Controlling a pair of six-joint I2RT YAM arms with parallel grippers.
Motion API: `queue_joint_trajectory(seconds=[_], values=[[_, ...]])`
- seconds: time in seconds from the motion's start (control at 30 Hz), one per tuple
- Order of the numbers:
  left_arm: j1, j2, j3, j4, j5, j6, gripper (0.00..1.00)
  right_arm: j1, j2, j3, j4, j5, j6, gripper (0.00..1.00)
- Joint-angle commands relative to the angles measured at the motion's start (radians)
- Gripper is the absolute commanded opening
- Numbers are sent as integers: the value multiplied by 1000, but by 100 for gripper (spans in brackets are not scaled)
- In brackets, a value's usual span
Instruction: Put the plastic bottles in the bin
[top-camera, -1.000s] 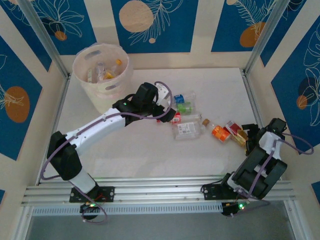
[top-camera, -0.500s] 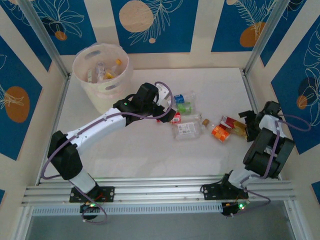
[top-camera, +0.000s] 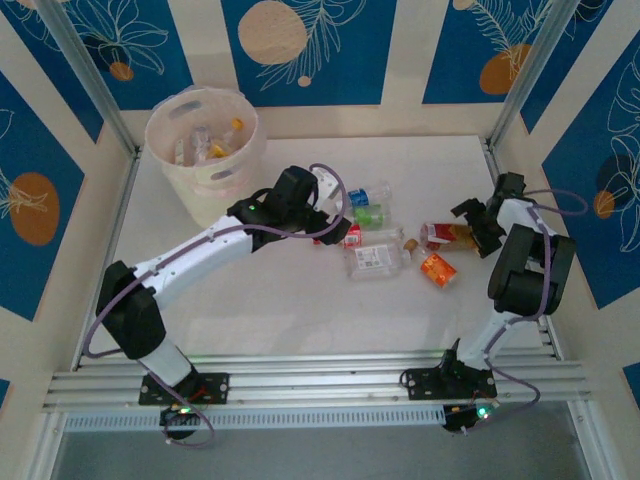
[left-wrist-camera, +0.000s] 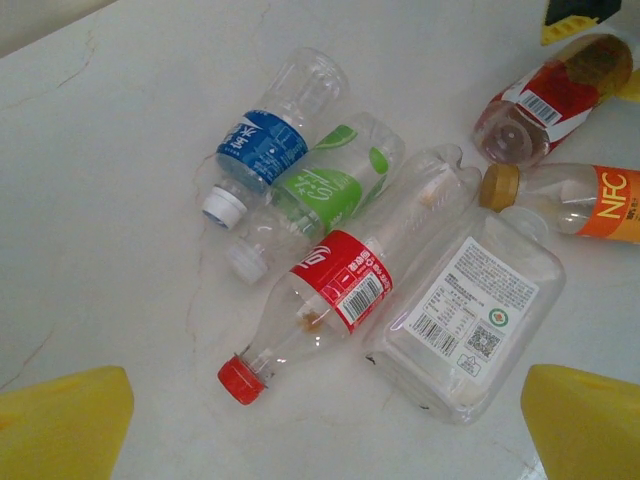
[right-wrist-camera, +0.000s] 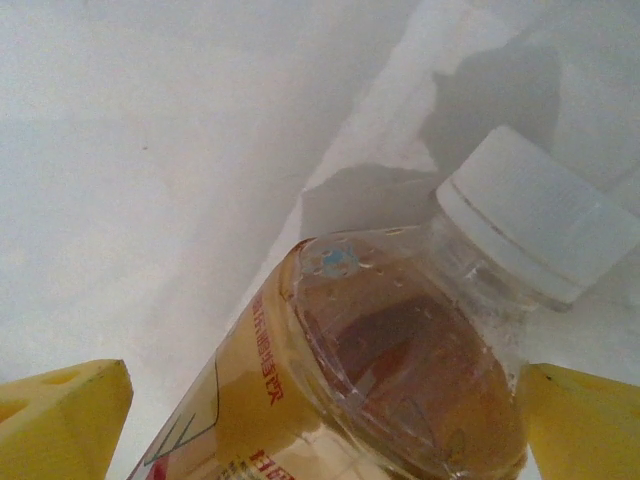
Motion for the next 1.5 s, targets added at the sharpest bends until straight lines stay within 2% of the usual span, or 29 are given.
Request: queue_joint_trajectory(seconds=[0.0,0.47,0.7,1.0,1.33,1.47], values=[[-13,15,35,-15,-9,10,100,21,22,47,-48,31,-32,99],[-13,34,48,-12,-5,10,99,100,113,171,-52,36,-108,99],[-13,42,50,-9,11,5,99,115,96,212,-155,154,-136,99],[-14,44,56,-13,15,3,100,161,59,161,-181,120,-146,99],[-15,18,32,-13,-9,4,100,204,135,161,-147,107,-95,100],[-13,17,27,-8,-24,-8,100,207,155,163,-129,101,-84,92]])
